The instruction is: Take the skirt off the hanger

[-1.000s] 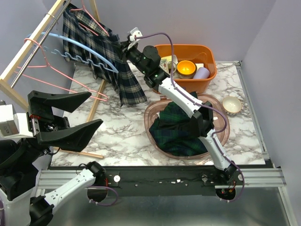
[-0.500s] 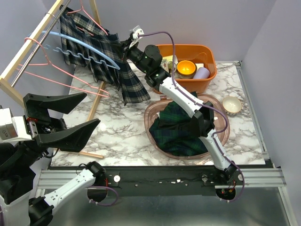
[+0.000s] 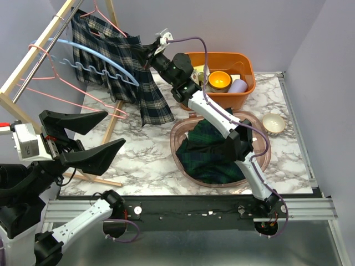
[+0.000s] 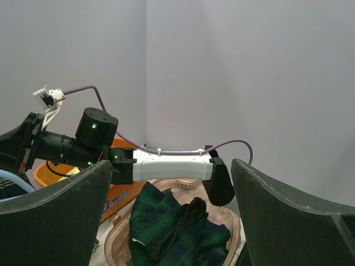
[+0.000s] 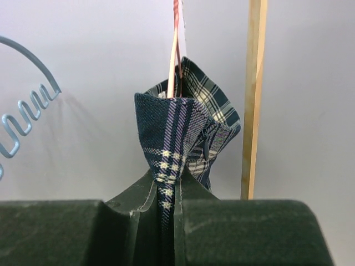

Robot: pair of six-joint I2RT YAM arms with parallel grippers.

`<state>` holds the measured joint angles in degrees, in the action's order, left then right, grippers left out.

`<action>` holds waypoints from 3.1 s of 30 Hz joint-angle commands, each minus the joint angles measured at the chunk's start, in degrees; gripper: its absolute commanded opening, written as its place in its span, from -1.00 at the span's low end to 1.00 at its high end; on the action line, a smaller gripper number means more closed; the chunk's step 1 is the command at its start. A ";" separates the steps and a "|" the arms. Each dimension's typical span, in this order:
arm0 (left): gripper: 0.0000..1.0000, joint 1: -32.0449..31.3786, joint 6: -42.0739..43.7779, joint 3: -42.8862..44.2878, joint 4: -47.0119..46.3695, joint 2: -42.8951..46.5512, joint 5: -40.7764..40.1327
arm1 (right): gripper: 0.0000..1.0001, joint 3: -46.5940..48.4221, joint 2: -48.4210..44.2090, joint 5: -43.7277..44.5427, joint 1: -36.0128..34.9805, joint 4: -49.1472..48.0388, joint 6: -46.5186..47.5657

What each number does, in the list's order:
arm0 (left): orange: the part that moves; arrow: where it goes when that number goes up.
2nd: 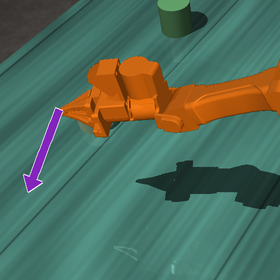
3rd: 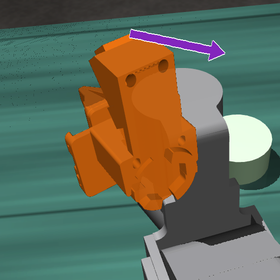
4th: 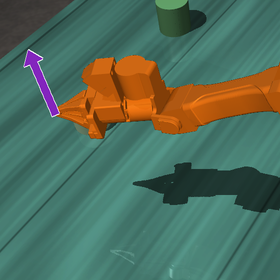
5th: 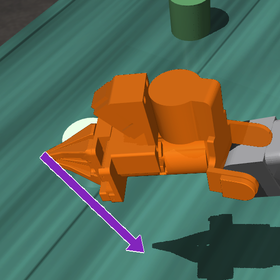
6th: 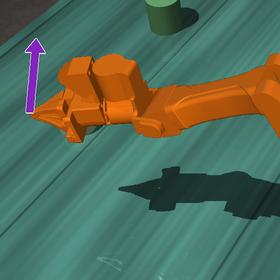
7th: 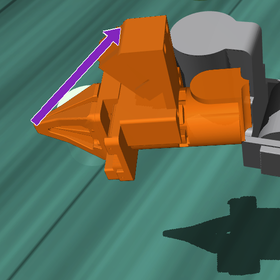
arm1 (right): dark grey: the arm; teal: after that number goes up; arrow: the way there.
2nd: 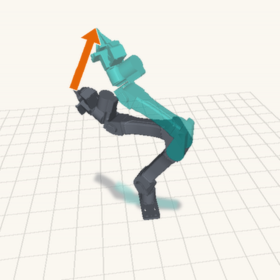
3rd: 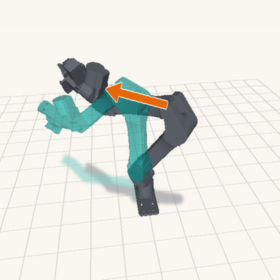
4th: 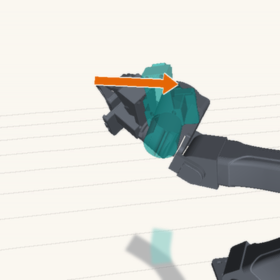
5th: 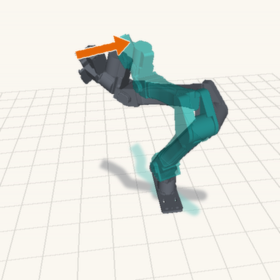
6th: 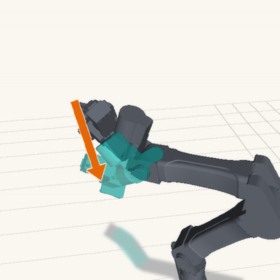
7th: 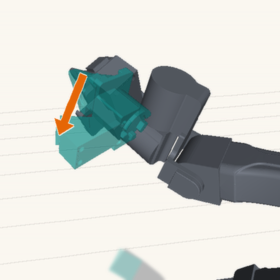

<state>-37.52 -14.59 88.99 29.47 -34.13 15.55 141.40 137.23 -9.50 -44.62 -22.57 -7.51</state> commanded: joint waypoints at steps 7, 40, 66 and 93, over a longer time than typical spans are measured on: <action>0.98 -0.01 1.76 -1.27 1.46 0.20 -1.05 | -0.99 -0.85 -8.20 -0.08 -0.12 -11.97 -0.05; 0.98 -0.01 2.20 -0.31 1.02 -1.03 -0.87 | -0.99 -5.09 -13.74 1.85 -0.12 -18.57 0.04; 0.97 -0.01 4.39 0.22 2.87 -4.27 -8.60 | -0.99 -34.69 -34.56 3.87 0.06 -23.39 5.92; 0.68 -0.01 -0.35 12.61 -15.40 -24.83 -20.04 | -0.99 -67.22 -73.06 3.01 0.06 -14.79 18.06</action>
<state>-37.52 -12.99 100.53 18.81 -55.61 -4.08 76.29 69.95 -3.97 -44.60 -34.09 8.62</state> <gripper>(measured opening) 0.843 0.173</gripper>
